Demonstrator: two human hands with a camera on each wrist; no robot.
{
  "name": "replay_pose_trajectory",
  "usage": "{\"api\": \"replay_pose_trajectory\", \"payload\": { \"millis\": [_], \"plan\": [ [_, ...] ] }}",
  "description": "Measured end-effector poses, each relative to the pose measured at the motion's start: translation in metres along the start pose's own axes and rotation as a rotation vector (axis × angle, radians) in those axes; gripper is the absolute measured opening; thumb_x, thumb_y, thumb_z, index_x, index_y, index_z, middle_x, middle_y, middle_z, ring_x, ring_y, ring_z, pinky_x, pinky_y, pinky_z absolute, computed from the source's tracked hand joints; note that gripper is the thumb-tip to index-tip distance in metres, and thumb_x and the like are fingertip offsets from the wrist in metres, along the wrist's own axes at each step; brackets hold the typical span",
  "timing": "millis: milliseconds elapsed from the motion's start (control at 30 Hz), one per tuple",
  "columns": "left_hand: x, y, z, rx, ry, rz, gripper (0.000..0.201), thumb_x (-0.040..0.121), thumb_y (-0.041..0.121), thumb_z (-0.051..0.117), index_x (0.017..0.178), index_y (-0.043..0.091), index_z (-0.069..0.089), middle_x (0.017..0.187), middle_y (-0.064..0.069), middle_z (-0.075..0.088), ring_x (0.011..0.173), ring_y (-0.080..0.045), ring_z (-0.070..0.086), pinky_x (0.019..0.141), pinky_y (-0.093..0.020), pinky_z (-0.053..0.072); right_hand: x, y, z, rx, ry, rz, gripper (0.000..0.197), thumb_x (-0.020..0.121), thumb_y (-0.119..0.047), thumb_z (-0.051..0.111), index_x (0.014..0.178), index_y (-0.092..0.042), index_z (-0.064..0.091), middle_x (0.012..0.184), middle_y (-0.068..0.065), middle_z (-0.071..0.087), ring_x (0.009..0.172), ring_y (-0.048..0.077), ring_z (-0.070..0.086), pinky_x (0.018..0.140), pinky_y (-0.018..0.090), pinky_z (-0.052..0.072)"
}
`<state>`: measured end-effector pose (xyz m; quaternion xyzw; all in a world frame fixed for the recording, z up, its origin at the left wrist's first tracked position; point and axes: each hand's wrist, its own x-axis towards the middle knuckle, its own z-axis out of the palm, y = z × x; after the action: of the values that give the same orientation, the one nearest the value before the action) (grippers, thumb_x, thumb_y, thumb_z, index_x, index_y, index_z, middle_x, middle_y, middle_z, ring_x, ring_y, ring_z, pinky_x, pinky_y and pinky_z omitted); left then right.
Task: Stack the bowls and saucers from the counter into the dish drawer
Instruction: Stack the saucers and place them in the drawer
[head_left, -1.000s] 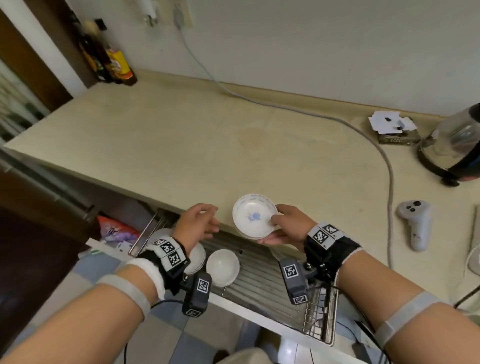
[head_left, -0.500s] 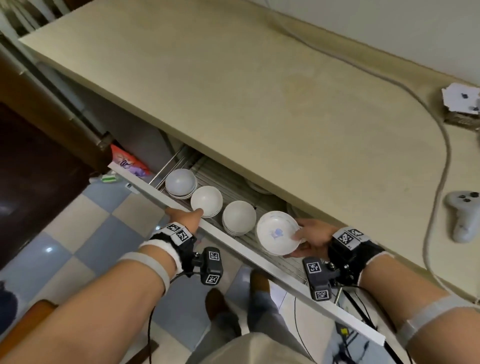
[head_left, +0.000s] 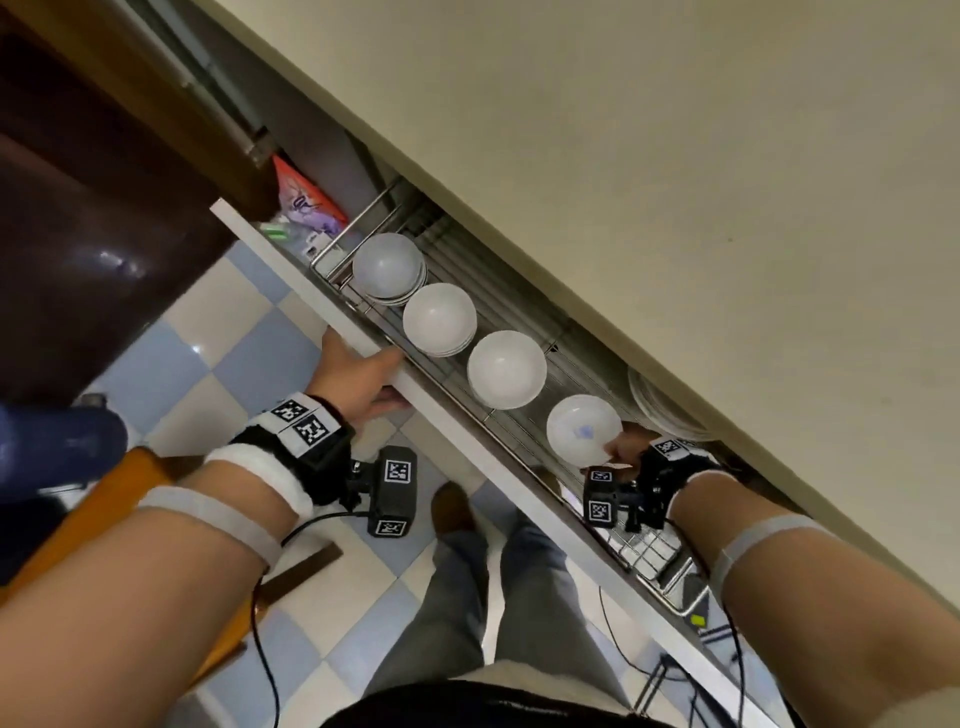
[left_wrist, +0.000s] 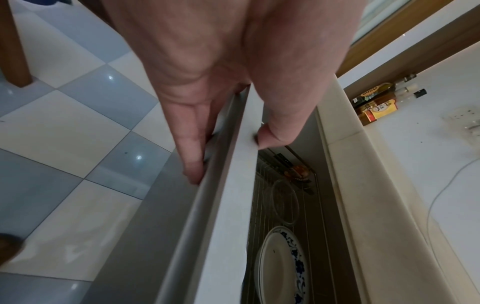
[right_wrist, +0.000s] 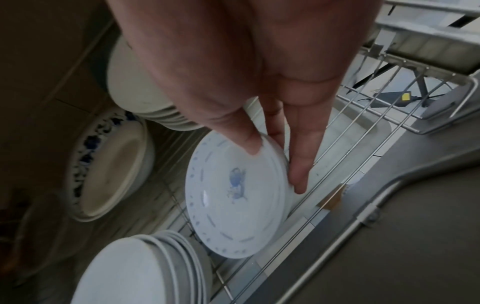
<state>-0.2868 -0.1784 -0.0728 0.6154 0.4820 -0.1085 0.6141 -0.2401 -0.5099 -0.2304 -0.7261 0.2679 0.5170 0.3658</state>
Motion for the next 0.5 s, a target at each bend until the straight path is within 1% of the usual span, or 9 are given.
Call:
{"api": "replay_pose_trajectory", "payload": {
  "millis": [33, 100, 133, 167, 267, 333, 400, 433, 500],
  "plan": [
    [0.001, -0.002, 0.0, 0.006, 0.012, 0.005, 0.053, 0.086, 0.009, 0.065, 0.131, 0.02, 0.041, 0.115, -0.013, 0.068, 0.091, -0.034, 0.074, 0.067, -0.045, 0.062, 0.004, -0.001, 0.004, -0.02, -0.001, 0.004, 0.053, 0.096, -0.002, 0.051, 0.147, -0.003, 0.038, 0.148, 0.022, 0.045, 0.105, 0.027, 0.052, 0.047, 0.019, 0.055],
    [0.004, -0.006, -0.001, 0.011, 0.025, 0.009, 0.056, 0.085, 0.009, 0.064, 0.134, 0.02, 0.039, 0.116, -0.012, 0.067, 0.094, -0.034, 0.074, 0.07, -0.044, 0.063, 0.014, 0.0, 0.01, -0.11, -0.009, -0.034, 0.049, 0.095, -0.005, 0.052, 0.143, -0.003, 0.043, 0.138, 0.021, 0.054, 0.112, 0.034, 0.057, 0.079, 0.031, 0.06],
    [0.005, -0.007, 0.0, 0.012, 0.029, 0.014, 0.058, 0.085, 0.009, 0.064, 0.136, 0.019, 0.038, 0.115, -0.011, 0.066, 0.094, -0.033, 0.074, 0.07, -0.043, 0.063, 0.021, 0.001, 0.012, -0.195, -0.006, -0.052, 0.047, 0.095, -0.007, 0.052, 0.141, -0.005, 0.046, 0.126, 0.018, 0.061, 0.112, 0.036, 0.059, 0.092, 0.037, 0.055],
    [0.005, -0.007, 0.0, 0.021, 0.035, 0.02, 0.058, 0.085, 0.009, 0.065, 0.135, 0.018, 0.038, 0.114, -0.011, 0.066, 0.093, -0.032, 0.074, 0.069, -0.04, 0.063, 0.026, 0.002, 0.015, -0.207, -0.014, -0.069, 0.046, 0.094, -0.008, 0.053, 0.139, -0.006, 0.048, 0.114, 0.014, 0.065, 0.108, 0.036, 0.06, 0.095, 0.042, 0.052],
    [0.008, -0.009, -0.001, 0.024, 0.045, 0.036, 0.054, 0.083, 0.011, 0.065, 0.131, 0.019, 0.04, 0.117, -0.014, 0.067, 0.092, -0.033, 0.075, 0.068, -0.041, 0.062, 0.038, 0.001, 0.018, -0.205, -0.059, -0.097, 0.046, 0.093, -0.004, 0.051, 0.138, -0.014, 0.047, 0.114, 0.013, 0.062, 0.101, 0.035, 0.06, 0.074, 0.04, 0.055],
    [0.008, -0.009, 0.0, 0.023, 0.038, 0.039, 0.055, 0.082, 0.012, 0.065, 0.13, 0.022, 0.041, 0.12, -0.016, 0.068, 0.091, -0.035, 0.075, 0.071, -0.045, 0.062, 0.043, -0.001, 0.023, -0.211, -0.055, -0.097, 0.056, 0.087, -0.007, 0.057, 0.142, -0.013, 0.046, 0.121, 0.015, 0.06, 0.103, 0.037, 0.061, 0.08, 0.044, 0.056],
    [0.008, -0.01, 0.0, 0.018, 0.037, 0.035, 0.055, 0.082, 0.013, 0.065, 0.13, 0.023, 0.041, 0.121, -0.018, 0.067, 0.091, -0.036, 0.075, 0.072, -0.048, 0.062, 0.046, 0.006, 0.026, -0.204, -0.015, -0.087, 0.059, 0.083, -0.013, 0.064, 0.14, -0.007, 0.048, 0.132, 0.019, 0.058, 0.102, 0.033, 0.06, 0.083, 0.033, 0.058],
    [0.007, -0.01, 0.001, 0.019, 0.037, 0.033, 0.055, 0.082, 0.013, 0.065, 0.13, 0.023, 0.041, 0.122, -0.018, 0.067, 0.091, -0.037, 0.075, 0.073, -0.049, 0.062, 0.056, 0.014, 0.027, -0.202, 0.013, -0.099, 0.063, 0.081, -0.023, 0.07, 0.138, -0.004, 0.05, 0.132, 0.018, 0.058, 0.098, 0.03, 0.061, 0.08, 0.026, 0.057],
    [0.006, -0.008, 0.002, 0.015, 0.042, 0.034, 0.054, 0.083, 0.012, 0.064, 0.13, 0.023, 0.04, 0.123, -0.02, 0.065, 0.091, -0.039, 0.075, 0.074, -0.051, 0.062, 0.049, 0.016, 0.03, -0.295, 0.011, -0.08, 0.088, 0.059, -0.051, 0.076, 0.13, -0.002, 0.057, 0.114, 0.013, 0.065, 0.082, 0.024, 0.064, 0.079, 0.026, 0.055]
  ]
}}
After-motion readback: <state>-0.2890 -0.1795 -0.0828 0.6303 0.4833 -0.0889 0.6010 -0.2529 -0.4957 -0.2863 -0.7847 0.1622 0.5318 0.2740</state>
